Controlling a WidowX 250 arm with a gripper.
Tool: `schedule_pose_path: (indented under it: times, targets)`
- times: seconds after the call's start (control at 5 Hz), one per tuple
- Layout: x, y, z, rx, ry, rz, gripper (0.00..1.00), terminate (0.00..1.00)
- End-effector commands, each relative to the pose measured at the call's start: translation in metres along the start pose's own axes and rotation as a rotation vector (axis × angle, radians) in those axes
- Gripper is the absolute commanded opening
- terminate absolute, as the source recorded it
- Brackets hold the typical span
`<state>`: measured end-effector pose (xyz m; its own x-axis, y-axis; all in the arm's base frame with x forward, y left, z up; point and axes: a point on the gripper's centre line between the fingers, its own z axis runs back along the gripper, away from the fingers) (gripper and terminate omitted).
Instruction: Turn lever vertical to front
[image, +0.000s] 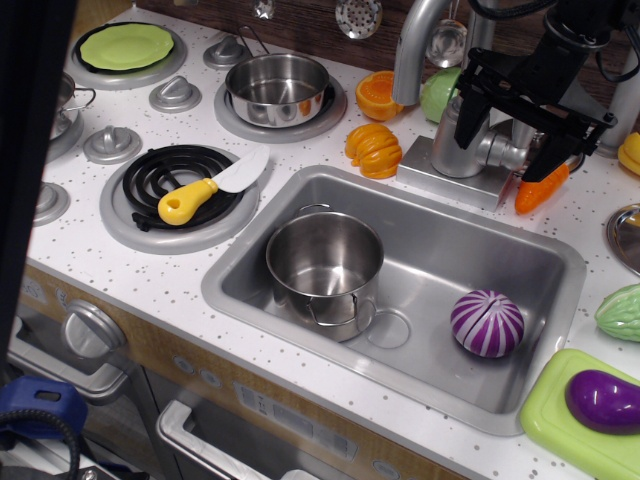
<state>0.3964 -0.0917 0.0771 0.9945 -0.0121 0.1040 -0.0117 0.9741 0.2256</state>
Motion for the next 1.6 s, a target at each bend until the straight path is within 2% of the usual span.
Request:
schedule_pose_path:
  times: [0.0,0.6,0.8,1.4]
  targets:
    - [0.0,0.0,0.0,0.0,0.0,0.0,1.0,0.0]
    - [0.045,-0.007,0.039,0.106,-0.269,0.039,1.0,0.0]
    - [0.055,-0.005,0.042,0.13,-0.312,0.055,1.0,0.0]
    - [0.068,0.004,0.023,0.108,-0.349,0.049,1.0,0.0]
